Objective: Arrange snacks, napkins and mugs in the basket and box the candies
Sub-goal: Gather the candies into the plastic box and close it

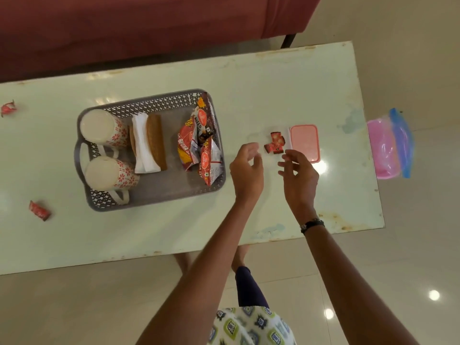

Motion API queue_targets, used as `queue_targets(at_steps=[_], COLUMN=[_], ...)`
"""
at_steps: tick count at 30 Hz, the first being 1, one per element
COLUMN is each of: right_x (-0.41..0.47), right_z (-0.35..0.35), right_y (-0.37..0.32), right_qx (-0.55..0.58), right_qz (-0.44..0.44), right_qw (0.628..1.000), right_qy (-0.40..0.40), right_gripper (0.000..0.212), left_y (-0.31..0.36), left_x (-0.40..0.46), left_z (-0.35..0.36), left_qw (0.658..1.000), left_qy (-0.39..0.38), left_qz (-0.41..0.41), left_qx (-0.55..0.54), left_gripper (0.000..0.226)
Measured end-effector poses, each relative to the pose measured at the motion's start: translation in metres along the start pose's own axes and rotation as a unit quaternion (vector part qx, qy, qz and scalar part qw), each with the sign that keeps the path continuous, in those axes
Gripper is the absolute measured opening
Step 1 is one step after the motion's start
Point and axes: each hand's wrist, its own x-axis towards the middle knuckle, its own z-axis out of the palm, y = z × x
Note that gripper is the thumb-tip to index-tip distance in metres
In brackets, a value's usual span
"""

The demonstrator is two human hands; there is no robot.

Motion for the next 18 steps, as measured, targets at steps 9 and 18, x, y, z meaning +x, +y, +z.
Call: queue_targets(at_steps=[9,18], right_x=[-0.015,-0.078], right_z=[0.091,0.260], right_y=[-0.106,-0.186], right_qx=[0.011,-0.039], right_qz=[-0.145,-0.277], right_qw=[0.986,0.932], right_qy=[-0.085,-0.230], right_gripper=[0.018,0.020], left_y=[0.016,-0.043], left_x=[0.025,0.058], left_z=[-0.128,-0.291], left_qw=[0.986,0.962], left_qy=[0.120,0.238], left_qz=[0.041,-0.007], left_qx=[-0.109,-0.136], left_gripper=[0.013,0.014])
